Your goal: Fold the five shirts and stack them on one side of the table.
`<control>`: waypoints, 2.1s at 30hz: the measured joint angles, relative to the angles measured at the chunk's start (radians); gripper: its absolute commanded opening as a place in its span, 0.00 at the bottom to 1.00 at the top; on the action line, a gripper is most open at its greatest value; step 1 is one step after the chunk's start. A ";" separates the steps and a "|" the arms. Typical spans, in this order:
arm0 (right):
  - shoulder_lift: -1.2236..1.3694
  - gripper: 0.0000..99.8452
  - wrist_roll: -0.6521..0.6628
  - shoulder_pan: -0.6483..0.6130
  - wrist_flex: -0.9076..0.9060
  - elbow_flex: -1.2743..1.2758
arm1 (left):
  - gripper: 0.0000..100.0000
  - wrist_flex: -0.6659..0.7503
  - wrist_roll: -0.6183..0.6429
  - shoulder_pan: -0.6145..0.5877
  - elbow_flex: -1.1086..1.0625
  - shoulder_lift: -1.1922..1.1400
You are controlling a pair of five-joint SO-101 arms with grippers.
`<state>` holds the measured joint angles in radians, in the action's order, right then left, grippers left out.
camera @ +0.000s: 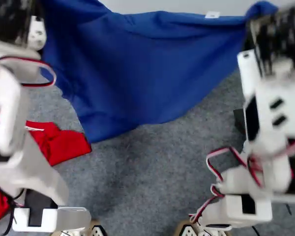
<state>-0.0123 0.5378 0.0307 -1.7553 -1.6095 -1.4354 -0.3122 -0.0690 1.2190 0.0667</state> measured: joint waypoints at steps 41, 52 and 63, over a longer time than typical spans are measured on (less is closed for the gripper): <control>0.539 0.01 0.094 0.023 0.687 0.835 | 0.01 0.646 -0.218 0.044 -0.377 -0.776; 0.632 0.01 0.098 -0.002 0.951 0.835 | 0.01 0.783 -0.222 0.014 -0.377 -0.796; 0.644 0.01 0.098 -0.003 0.571 0.835 | 0.01 0.123 -0.341 0.012 -0.301 -0.796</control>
<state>0.6322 0.6360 0.0276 -1.1845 -0.7748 -1.3126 -0.6529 -0.0568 0.9183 -0.7296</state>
